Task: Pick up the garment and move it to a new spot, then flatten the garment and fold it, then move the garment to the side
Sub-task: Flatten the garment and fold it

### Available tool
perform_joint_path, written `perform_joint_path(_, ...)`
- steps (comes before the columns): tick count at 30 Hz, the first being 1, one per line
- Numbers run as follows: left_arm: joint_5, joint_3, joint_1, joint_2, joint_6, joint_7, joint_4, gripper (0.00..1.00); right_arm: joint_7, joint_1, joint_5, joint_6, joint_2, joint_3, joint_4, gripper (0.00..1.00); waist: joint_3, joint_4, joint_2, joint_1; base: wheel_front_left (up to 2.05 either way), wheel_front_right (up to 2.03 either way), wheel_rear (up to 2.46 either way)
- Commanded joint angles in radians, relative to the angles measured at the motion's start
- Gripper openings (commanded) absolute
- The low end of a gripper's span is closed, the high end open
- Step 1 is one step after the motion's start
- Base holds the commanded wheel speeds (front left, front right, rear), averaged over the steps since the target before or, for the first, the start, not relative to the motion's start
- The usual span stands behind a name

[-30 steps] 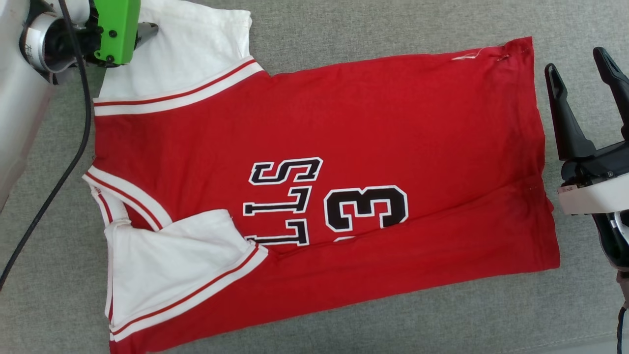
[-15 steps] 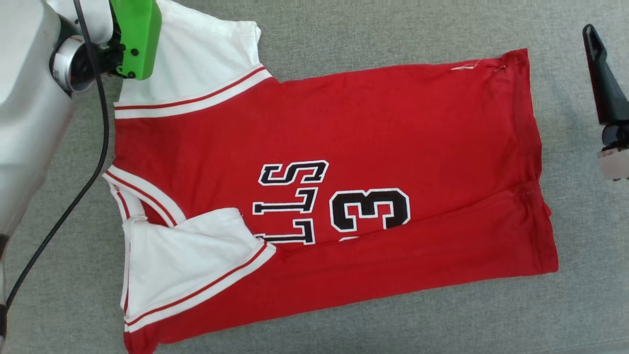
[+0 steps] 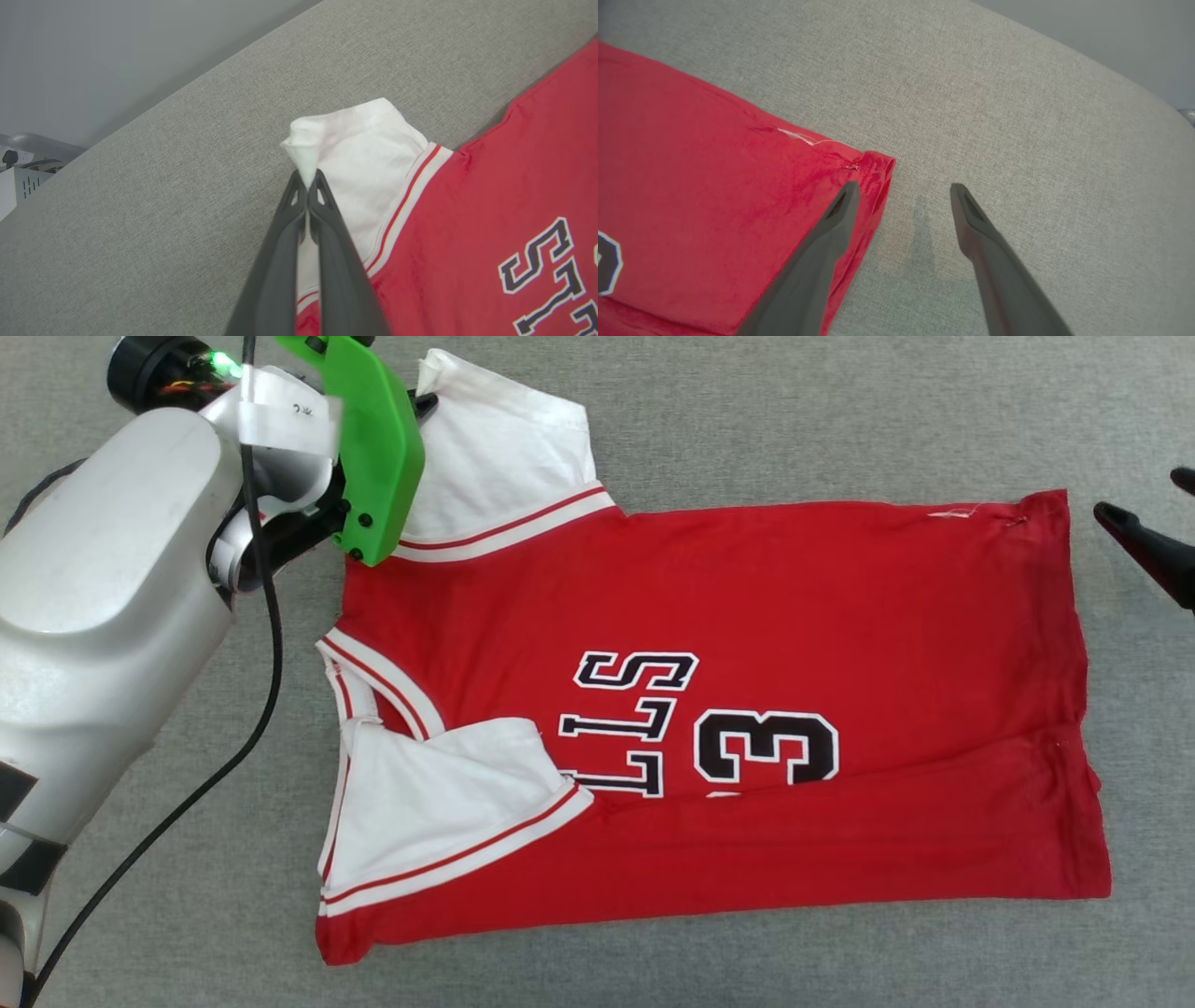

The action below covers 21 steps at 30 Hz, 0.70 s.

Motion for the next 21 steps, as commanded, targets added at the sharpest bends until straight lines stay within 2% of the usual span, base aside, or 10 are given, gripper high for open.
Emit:
perform_joint_path(1, 0.007, -0.002, 0.017, -0.002, -0.003, -0.012, -0.012, 0.0, 0.031, -0.03, 0.021, -0.001, 0.001, 0.013, 0.018, 1.0, 0.0, 0.028, 0.0, -0.0001, 0.0, 0.0, 0.0)
perform_joint_path(5, 0.024, -0.007, 0.012, -0.006, -0.001, -0.035, -0.05, 0.0, 0.106, -0.086, 0.03, -0.001, 0.011, 0.068, 0.085, 1.0, 0.024, 0.054, 0.0, -0.0001, 0.0, 0.0, 0.0)
perform_joint_path(11, 0.05, -0.015, 0.003, -0.012, 0.007, -0.057, -0.087, 0.0, 0.118, -0.13, 0.005, -0.001, 0.059, 0.153, 0.219, 1.0, 0.061, 0.087, 0.0, -0.0001, 0.0, 0.0, 0.0)
perform_joint_path(16, 0.053, -0.018, 0.003, -0.015, 0.008, -0.065, -0.093, 0.0, 0.118, -0.106, 0.05, -0.001, 0.071, 0.231, 0.276, 1.0, 0.071, 0.093, 0.0, -0.0001, 0.0, 0.0, 0.0)
perform_joint_path(17, 0.052, -0.019, 0.005, -0.014, 0.008, -0.067, -0.091, 0.0, 0.096, -0.108, 0.058, -0.001, 0.07, 0.238, 0.279, 0.54, 0.068, 0.091, 0.0, -0.0001, 0.0, 0.0, 0.0)
perform_joint_path(19, 0.051, -0.021, 0.013, -0.012, 0.008, -0.072, -0.082, 0.0, 0.059, -0.11, 0.07, -0.001, 0.064, 0.253, 0.284, 0.0, 0.055, 0.086, 0.0, -0.0001, 0.0, 0.0, 0.0)
perform_joint_path(21, 0.048, -0.021, 0.023, -0.01, 0.008, -0.083, -0.07, 0.0, 0.0, -0.12, 0.068, -0.001, 0.054, 0.264, 0.28, 0.0, 0.035, 0.081, 0.0, -0.0001, 0.0, 0.0, 0.0)
